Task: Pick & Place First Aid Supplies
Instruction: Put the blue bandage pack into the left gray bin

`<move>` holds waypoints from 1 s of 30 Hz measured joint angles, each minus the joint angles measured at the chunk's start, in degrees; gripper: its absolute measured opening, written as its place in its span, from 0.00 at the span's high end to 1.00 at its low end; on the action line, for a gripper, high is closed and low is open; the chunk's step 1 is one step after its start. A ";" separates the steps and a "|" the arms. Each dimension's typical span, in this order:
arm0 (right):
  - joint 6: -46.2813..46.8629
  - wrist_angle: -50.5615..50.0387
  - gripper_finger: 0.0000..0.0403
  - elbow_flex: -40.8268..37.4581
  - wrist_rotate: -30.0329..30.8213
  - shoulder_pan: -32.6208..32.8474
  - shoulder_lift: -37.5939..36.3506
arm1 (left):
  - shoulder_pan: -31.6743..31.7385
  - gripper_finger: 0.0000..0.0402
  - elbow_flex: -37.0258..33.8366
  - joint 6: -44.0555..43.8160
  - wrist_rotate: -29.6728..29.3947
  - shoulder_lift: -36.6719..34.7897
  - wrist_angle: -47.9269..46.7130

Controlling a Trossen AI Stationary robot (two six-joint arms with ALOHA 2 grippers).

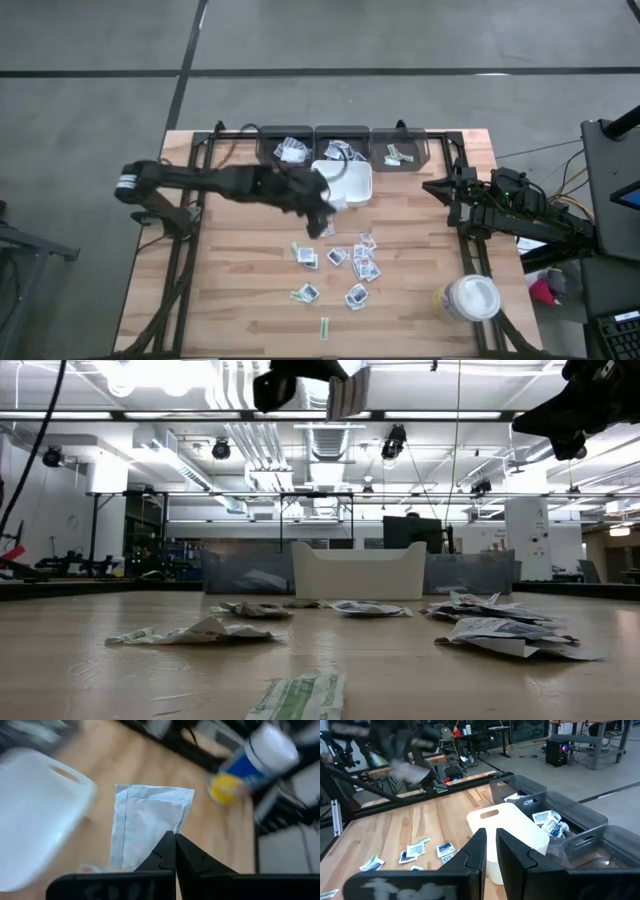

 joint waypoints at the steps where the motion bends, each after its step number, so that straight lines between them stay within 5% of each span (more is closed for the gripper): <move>1: 0.00 0.02 0.90 0.00 0.00 0.00 0.00 | 0.91 1.00 -0.02 0.22 -1.21 -0.85 -0.02; 10: 0.00 0.00 0.90 0.01 0.00 0.01 0.00 | 9.80 1.00 -0.07 4.08 -17.70 -5.40 -1.12; 18: 0.00 0.02 0.90 0.01 0.01 -0.01 0.00 | 18.61 1.00 -0.37 8.63 -23.92 -3.86 -3.19; 24: 0.00 0.01 0.90 0.01 0.32 0.00 0.02 | 26.21 1.00 -3.44 9.45 -21.68 -1.96 -3.60; 30: 0.98 -0.09 0.90 0.00 1.68 -0.01 0.09 | 33.67 1.00 -10.45 7.06 -6.98 -0.38 4.25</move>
